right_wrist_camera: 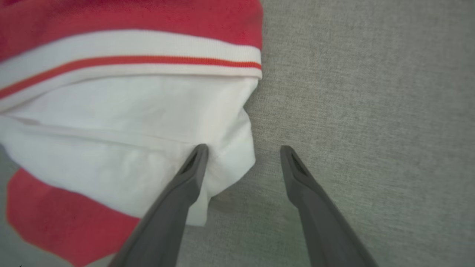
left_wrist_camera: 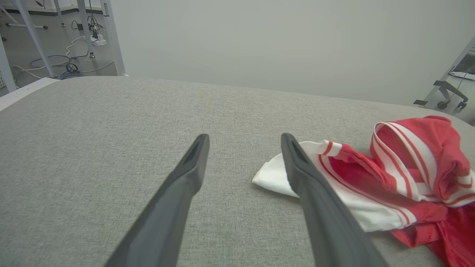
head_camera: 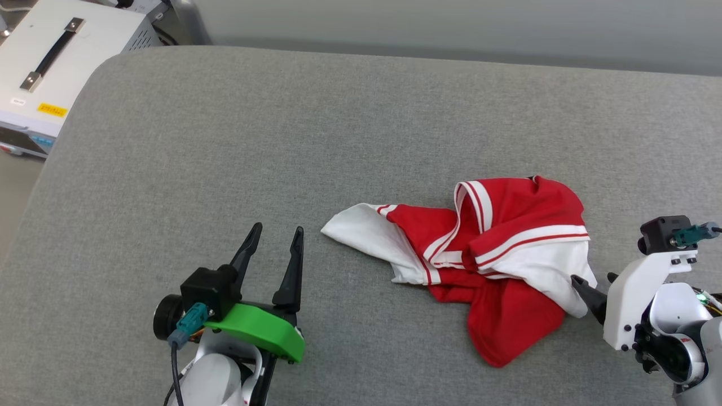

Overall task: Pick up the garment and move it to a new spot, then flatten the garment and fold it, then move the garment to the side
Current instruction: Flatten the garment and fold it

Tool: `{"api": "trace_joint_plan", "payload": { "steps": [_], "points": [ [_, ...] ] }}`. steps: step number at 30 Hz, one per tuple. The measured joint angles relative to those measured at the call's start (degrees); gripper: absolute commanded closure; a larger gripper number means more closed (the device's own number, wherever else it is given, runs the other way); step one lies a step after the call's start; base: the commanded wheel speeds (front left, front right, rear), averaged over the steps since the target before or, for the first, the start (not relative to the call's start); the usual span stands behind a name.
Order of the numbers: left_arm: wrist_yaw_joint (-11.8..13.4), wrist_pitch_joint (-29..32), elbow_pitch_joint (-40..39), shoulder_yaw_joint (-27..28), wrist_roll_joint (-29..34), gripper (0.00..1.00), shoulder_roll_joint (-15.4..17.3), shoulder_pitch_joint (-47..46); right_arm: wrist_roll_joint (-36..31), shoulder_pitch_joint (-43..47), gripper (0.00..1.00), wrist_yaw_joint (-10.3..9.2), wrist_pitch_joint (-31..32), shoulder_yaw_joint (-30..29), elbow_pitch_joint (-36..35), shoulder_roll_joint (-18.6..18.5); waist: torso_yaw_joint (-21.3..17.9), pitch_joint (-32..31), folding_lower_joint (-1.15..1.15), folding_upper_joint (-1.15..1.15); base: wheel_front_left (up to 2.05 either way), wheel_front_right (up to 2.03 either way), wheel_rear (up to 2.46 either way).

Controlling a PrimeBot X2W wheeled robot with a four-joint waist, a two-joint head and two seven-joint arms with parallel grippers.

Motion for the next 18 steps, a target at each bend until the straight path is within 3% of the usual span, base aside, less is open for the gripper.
{"api": "trace_joint_plan", "payload": {
  "steps": [6, 7, 8, 9, 10, 18],
  "points": [
    [-0.57, 0.00, 0.15, 0.68, 0.68, 0.00, -0.63, -1.18, -0.63, -0.67, 0.00, 0.00, 1.68, 2.33, 1.63, -1.43, 1.71, 2.18, 0.00, 0.00, 0.00, 0.00, 0.00],
    [-0.68, 0.00, 0.20, 0.77, 0.85, 0.00, -0.69, -1.37, -0.69, -0.83, 0.15, 0.00, 1.90, 2.63, 1.88, -1.70, 2.01, 2.46, 0.00, 0.00, 0.00, 0.00, 0.00],
    [-0.75, 0.00, 0.23, 0.86, 1.01, 0.00, -0.77, -1.47, -0.69, -1.01, 0.54, 0.00, 2.11, 2.80, 2.14, -1.97, 2.29, 2.72, 0.00, 0.00, 0.00, 0.00, 0.00],
    [-0.88, 0.00, 0.29, 0.91, 1.02, 0.00, -0.87, -1.51, -0.69, -1.07, 0.87, 0.00, 2.20, 2.92, 2.38, -2.20, 2.48, 2.90, 0.00, 0.00, 0.00, 0.00, 0.00],
    [-0.89, 0.00, 0.37, 0.99, 1.05, 0.00, -0.98, -1.52, -0.68, -1.10, 1.00, 0.00, 2.18, 3.05, 2.61, -2.49, 2.70, 3.07, 0.00, 0.00, 0.00, 0.00, 0.00],
    [-1.22, 0.00, 1.57, 2.16, 1.48, 0.00, -1.57, -1.36, -0.62, -1.21, 1.00, 0.01, -0.15, 2.80, 2.89, -3.31, 2.61, 1.82, 0.00, 0.00, 0.00, 0.00, 0.00]
  ]
}}
